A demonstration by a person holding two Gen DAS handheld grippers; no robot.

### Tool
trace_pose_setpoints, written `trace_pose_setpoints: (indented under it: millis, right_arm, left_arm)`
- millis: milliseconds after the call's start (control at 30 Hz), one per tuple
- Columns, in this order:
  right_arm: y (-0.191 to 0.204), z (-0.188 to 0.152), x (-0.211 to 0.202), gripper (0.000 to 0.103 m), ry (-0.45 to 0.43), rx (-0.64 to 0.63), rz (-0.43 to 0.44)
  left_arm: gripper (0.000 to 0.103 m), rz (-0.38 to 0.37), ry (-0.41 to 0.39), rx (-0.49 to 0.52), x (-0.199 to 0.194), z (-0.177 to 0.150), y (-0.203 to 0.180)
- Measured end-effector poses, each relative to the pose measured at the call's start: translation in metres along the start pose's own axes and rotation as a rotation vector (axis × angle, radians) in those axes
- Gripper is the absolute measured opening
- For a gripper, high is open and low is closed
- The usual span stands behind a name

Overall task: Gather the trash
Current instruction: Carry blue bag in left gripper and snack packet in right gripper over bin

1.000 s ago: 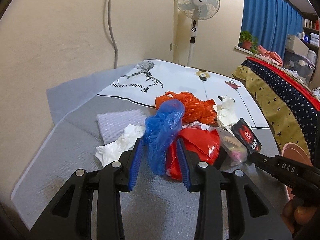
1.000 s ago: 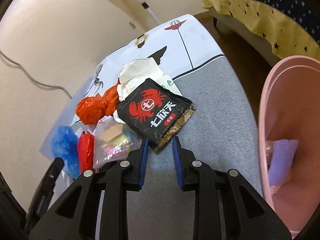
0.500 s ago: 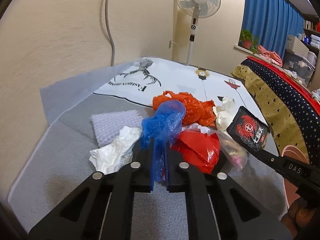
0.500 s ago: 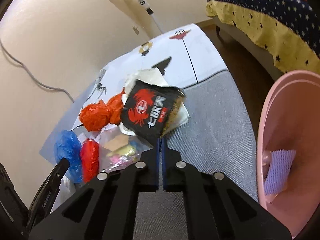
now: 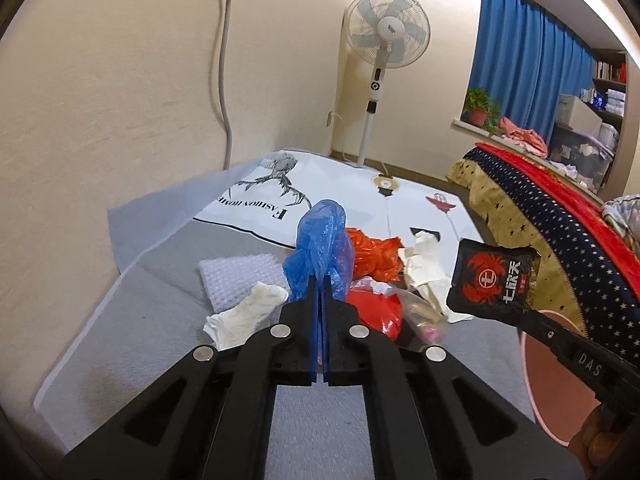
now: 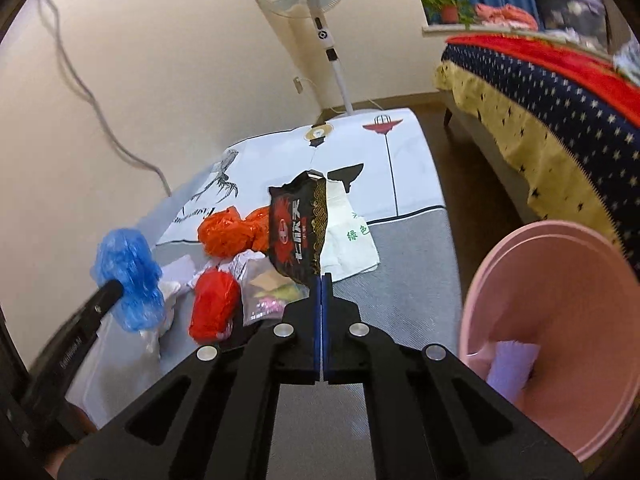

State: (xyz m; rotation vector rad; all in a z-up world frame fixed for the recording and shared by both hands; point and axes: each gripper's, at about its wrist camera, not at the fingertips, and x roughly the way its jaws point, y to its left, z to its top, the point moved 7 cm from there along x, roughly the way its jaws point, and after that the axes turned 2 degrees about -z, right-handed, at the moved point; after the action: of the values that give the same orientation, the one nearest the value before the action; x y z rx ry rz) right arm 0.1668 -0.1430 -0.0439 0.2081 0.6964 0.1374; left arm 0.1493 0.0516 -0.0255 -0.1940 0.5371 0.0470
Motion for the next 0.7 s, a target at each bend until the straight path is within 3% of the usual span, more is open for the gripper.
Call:
trace_pose_setpoints:
  millis: [333,700]
  right_arm:
    - [0.000,0.007,-0.062,0.000,-0.069,-0.103,-0.065]
    - [-0.012,0.002,-0.118,0.000,-0.154,-0.100,-0.106]
  left_arm:
    - [0.001,-0.060,-0.017,0.021,-0.033,-0.004,-0.012]
    - [0.001,-0.093,-0.052,0.049,-0.061,-0.006,-0.024]
